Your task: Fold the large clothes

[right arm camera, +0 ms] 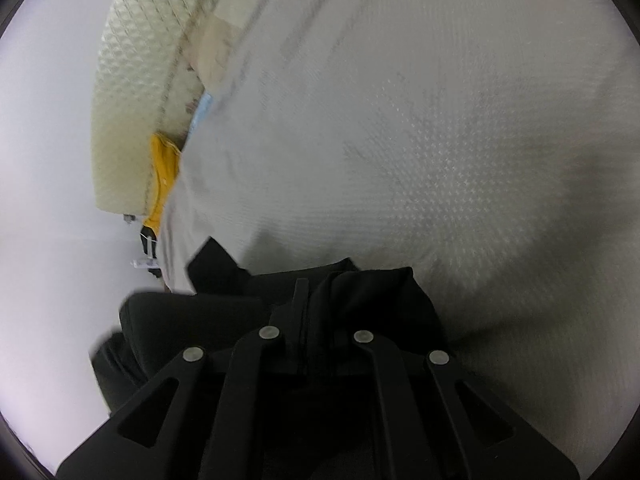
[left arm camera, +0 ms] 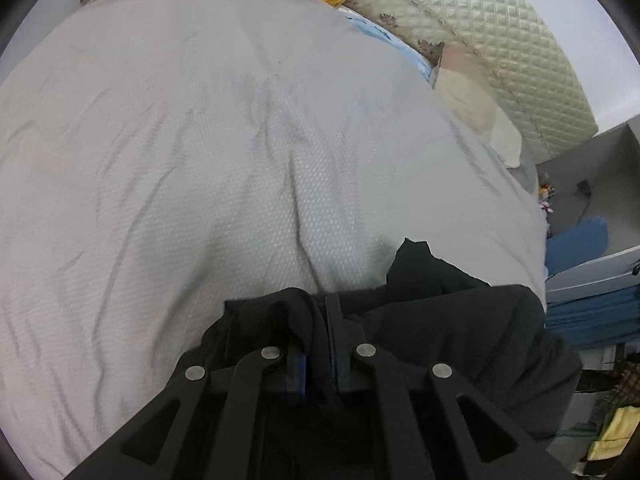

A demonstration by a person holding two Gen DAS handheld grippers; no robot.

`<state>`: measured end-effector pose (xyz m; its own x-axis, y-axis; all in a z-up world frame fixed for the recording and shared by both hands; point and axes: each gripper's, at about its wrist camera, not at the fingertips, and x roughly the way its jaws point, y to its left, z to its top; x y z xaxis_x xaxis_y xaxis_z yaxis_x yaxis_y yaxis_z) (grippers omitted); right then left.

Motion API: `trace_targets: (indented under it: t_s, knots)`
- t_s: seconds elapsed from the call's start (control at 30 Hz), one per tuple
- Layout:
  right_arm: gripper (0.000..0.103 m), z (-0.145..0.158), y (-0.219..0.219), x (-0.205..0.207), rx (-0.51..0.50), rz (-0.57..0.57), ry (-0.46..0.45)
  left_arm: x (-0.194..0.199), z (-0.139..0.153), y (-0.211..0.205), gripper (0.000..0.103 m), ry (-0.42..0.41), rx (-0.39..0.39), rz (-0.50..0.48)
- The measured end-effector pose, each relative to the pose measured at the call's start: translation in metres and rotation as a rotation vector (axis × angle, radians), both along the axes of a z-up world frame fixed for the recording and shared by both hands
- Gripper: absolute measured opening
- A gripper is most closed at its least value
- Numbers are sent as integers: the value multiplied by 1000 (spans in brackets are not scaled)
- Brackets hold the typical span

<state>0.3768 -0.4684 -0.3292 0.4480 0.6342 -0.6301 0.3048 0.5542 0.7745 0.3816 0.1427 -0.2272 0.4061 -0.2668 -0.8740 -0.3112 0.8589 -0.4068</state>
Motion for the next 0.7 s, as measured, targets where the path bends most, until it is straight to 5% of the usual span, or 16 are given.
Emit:
trace_targets:
  t_s: [0.3,0.5,0.63,0.7]
  knots:
    - [10,-12,-8,-3,82,-33,15,6,-16,0,9,56,-50,23]
    - [17,13,-10,-40,69,-52,12,-33,11,3,17,16,-95,-54]
    - [67,51,-8,-71,82,-64,-48,-76,47,12,55,-35,-126,-57]
    - [68,75,-1,-80,40,-45,-87,-98,69,16,67,-76,-111,-44]
